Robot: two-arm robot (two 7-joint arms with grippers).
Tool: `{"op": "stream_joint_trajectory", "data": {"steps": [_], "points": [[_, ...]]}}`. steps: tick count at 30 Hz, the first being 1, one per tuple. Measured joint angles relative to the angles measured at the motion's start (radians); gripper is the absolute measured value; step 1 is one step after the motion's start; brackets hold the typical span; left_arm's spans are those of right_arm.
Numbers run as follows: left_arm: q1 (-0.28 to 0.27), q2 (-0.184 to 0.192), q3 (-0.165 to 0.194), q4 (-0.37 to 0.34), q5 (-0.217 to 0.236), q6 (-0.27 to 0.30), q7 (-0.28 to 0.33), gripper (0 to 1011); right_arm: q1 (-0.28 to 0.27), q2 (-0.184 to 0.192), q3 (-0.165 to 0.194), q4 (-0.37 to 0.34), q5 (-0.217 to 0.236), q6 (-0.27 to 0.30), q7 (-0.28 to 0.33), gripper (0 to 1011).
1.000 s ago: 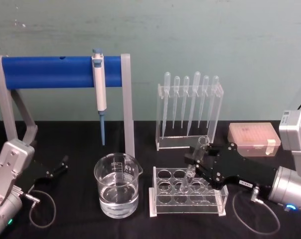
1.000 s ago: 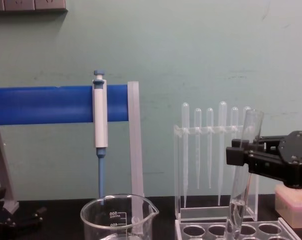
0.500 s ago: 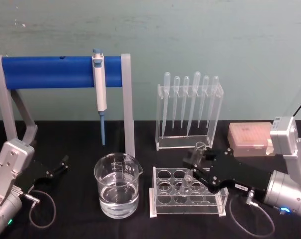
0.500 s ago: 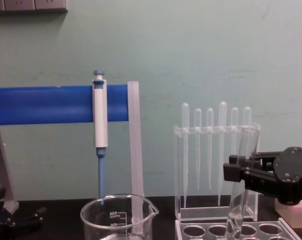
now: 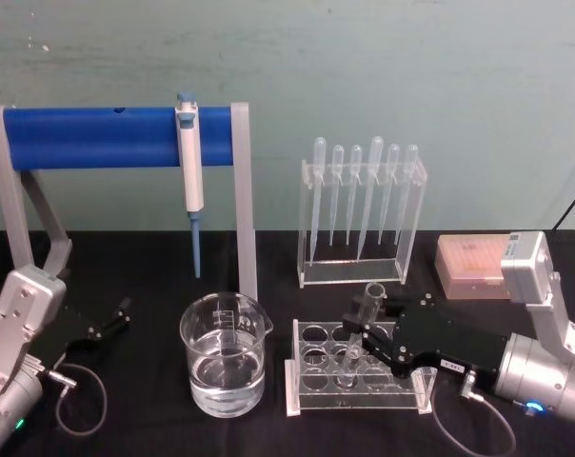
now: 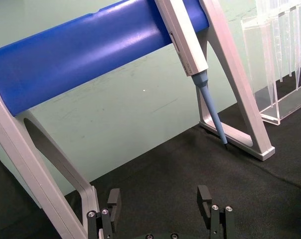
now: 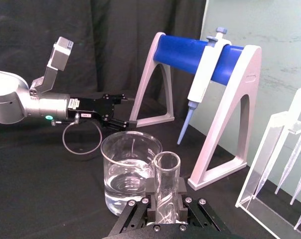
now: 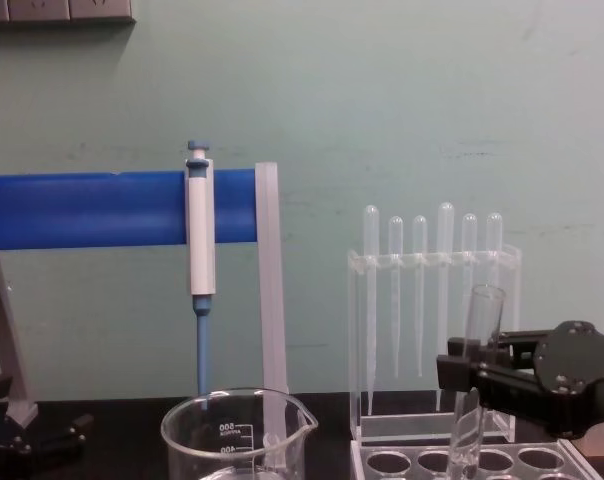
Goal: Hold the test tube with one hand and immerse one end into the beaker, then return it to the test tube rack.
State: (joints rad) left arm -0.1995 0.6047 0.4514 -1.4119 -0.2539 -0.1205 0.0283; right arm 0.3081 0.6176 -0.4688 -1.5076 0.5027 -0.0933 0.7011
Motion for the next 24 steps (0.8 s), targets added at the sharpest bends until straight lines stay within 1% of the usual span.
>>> {"op": "stream_joint_trajectory", "data": {"steps": [12, 24], "points": [[0.000, 0.000, 0.000, 0.000, 0.000, 0.000, 0.000, 1000, 0.000, -0.010, -0.009, 0.020, -0.016, -0.004, -0.001, 225], [0.000, 0.000, 0.000, 0.000, 0.000, 0.000, 0.000, 1000, 0.004, -0.022, -0.014, 0.037, -0.020, -0.008, 0.001, 225]]}}
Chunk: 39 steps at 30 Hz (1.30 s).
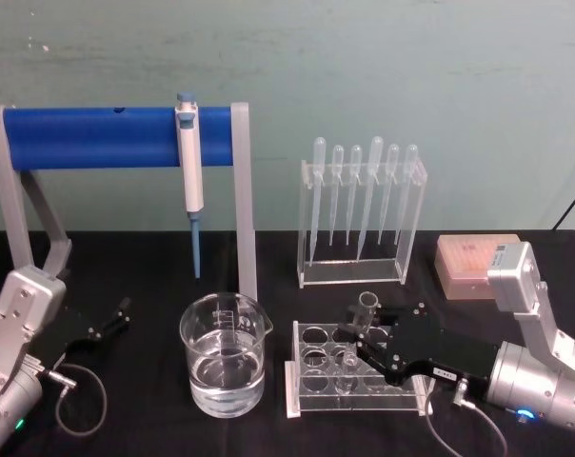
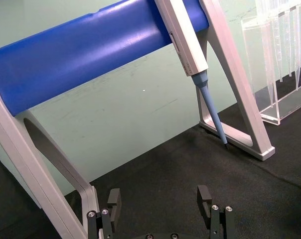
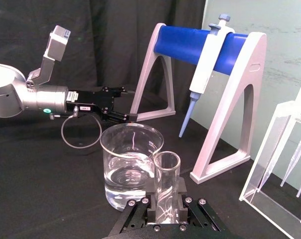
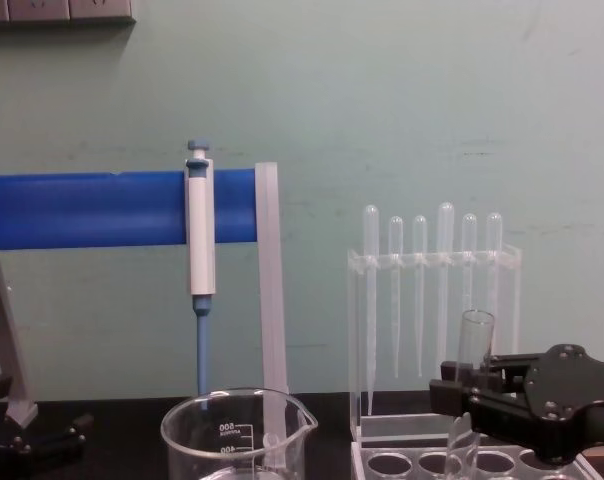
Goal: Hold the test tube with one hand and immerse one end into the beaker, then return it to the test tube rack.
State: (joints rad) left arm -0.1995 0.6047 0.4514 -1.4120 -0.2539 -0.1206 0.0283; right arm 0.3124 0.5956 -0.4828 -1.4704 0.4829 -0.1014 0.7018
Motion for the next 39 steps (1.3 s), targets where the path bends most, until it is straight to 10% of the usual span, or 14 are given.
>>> {"op": "stream_joint_trajectory", "data": {"steps": [11, 33, 39], "points": [[0.000, 0.000, 0.000, 0.000, 0.000, 0.000, 0.000, 1000, 0.000, 0.001, 0.000, -0.001, 0.000, 0.000, 0.000, 243], [0.000, 0.000, 0.000, 0.000, 0.000, 0.000, 0.000, 1000, -0.001, 0.002, 0.001, -0.002, 0.001, 0.001, 0.000, 939], [0.000, 0.000, 0.000, 0.000, 0.000, 0.000, 0.000, 1000, 0.006, 0.003, -0.001, -0.022, -0.011, -0.007, 0.004, 1000]]}}
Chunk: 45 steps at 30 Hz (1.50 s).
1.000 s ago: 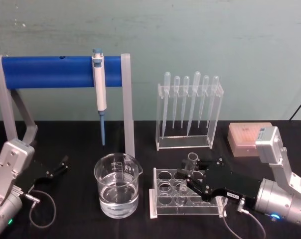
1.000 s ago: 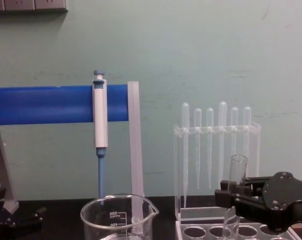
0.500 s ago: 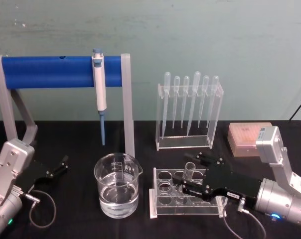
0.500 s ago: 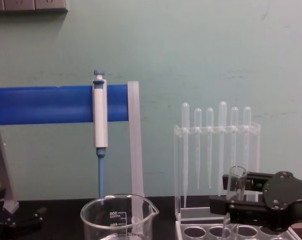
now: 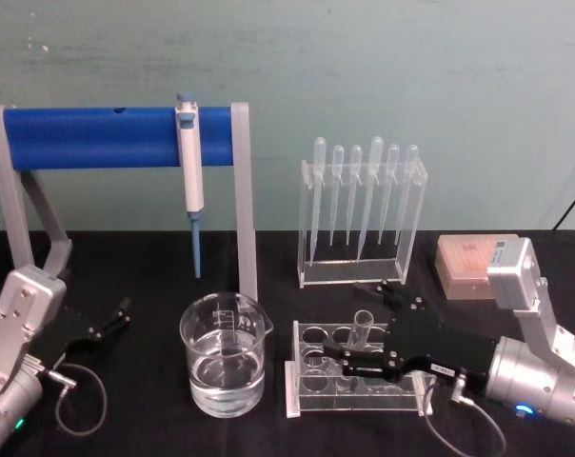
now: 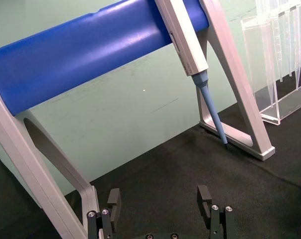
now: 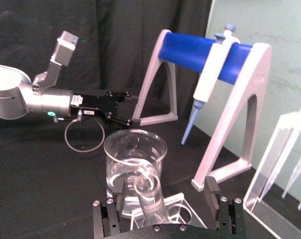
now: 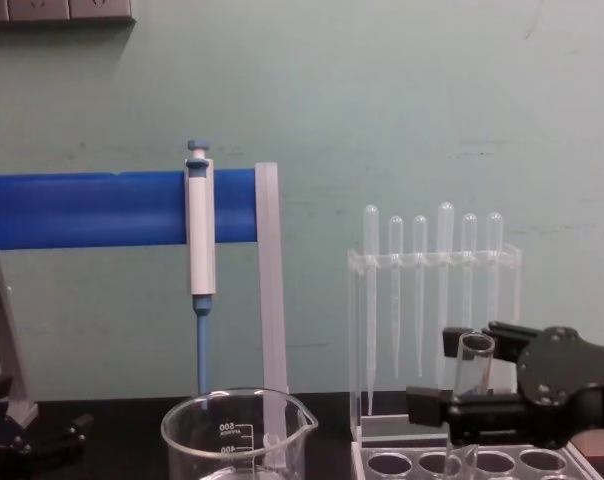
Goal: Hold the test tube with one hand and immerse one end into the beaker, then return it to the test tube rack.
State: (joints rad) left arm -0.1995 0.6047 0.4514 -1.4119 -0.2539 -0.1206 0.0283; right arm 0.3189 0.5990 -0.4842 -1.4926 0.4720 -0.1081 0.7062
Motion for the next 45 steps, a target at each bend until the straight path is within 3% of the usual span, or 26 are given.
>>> {"op": "stream_joint_trajectory", "data": {"steps": [11, 18, 21, 25, 26, 31, 34, 39, 45], "points": [[0.000, 0.000, 0.000, 0.000, 0.000, 0.000, 0.000, 1000, -0.004, 0.021, 0.017, -0.098, -0.029, -0.017, -0.027, 1000], [0.000, 0.000, 0.000, 0.000, 0.000, 0.000, 0.000, 1000, -0.058, 0.030, 0.073, -0.171, -0.050, -0.068, -0.101, 1000], [0.000, 0.000, 0.000, 0.000, 0.000, 0.000, 0.000, 1000, -0.123, 0.015, 0.126, -0.198, -0.069, -0.105, -0.188, 1000], [0.000, 0.000, 0.000, 0.000, 0.000, 0.000, 0.000, 1000, -0.183, -0.007, 0.171, -0.211, -0.092, -0.123, -0.285, 1000], [0.000, 0.000, 0.000, 0.000, 0.000, 0.000, 0.000, 1000, -0.215, -0.020, 0.193, -0.219, -0.113, -0.121, -0.344, 1000], [0.000, 0.000, 0.000, 0.000, 0.000, 0.000, 0.000, 1000, -0.297, -0.076, 0.245, -0.230, -0.184, -0.061, -0.531, 1000], [0.000, 0.000, 0.000, 0.000, 0.000, 0.000, 0.000, 1000, -0.318, -0.111, 0.262, -0.215, -0.206, -0.019, -0.601, 1000], [0.000, 0.000, 0.000, 0.000, 0.000, 0.000, 0.000, 1000, -0.324, -0.156, 0.280, -0.178, -0.224, 0.033, -0.668, 1000], [0.000, 0.000, 0.000, 0.000, 0.000, 0.000, 0.000, 1000, -0.321, -0.190, 0.295, -0.140, -0.235, 0.064, -0.689, 1000]]}}
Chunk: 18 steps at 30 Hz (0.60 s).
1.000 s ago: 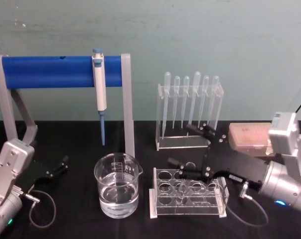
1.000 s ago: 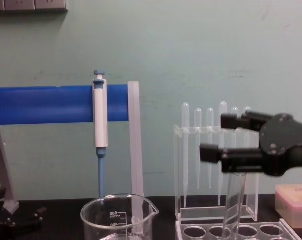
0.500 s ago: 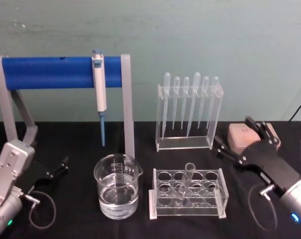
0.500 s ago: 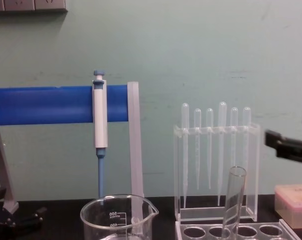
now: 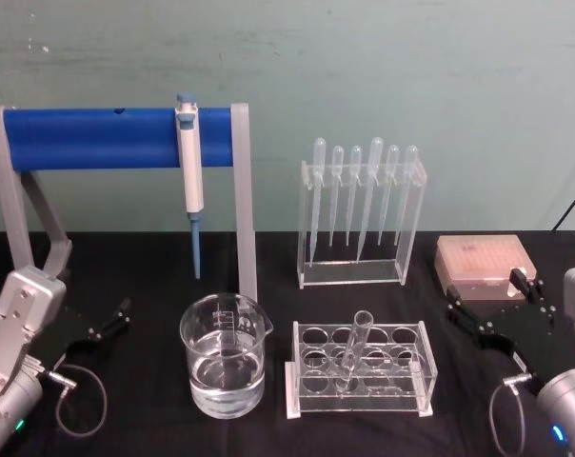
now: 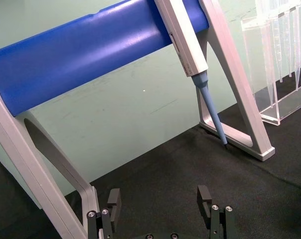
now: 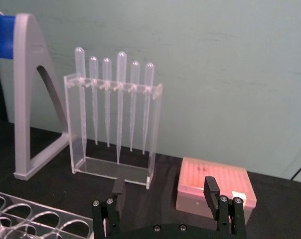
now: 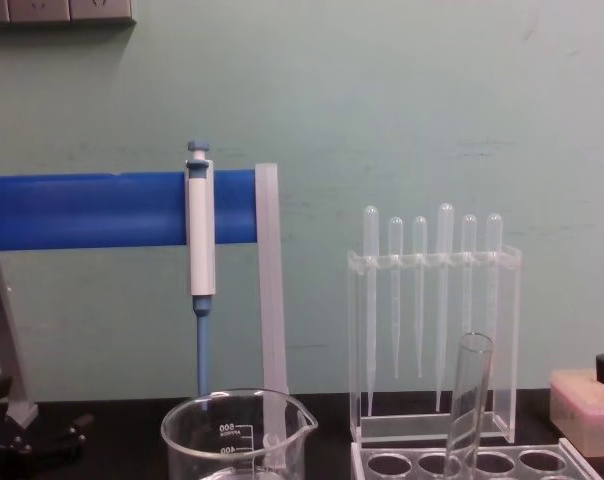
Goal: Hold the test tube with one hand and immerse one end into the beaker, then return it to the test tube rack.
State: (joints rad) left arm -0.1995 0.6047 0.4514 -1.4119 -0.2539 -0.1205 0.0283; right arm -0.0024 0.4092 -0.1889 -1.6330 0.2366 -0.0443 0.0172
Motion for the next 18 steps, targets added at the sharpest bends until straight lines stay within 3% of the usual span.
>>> {"op": "stream_joint_trajectory", "data": {"steps": [5, 9, 18], "points": [[0.000, 0.000, 0.000, 0.000, 0.000, 0.000, 0.000, 1000, 0.003, -0.013, 0.005, 0.020, -0.004, 0.002, 0.006, 1000], [0.000, 0.000, 0.000, 0.000, 0.000, 0.000, 0.000, 1000, 0.009, -0.020, 0.008, 0.046, 0.000, -0.029, 0.049, 1000], [0.000, 0.000, 0.000, 0.000, 0.000, 0.000, 0.000, 1000, 0.009, -0.019, 0.007, 0.042, 0.000, -0.024, 0.047, 1002]]}}
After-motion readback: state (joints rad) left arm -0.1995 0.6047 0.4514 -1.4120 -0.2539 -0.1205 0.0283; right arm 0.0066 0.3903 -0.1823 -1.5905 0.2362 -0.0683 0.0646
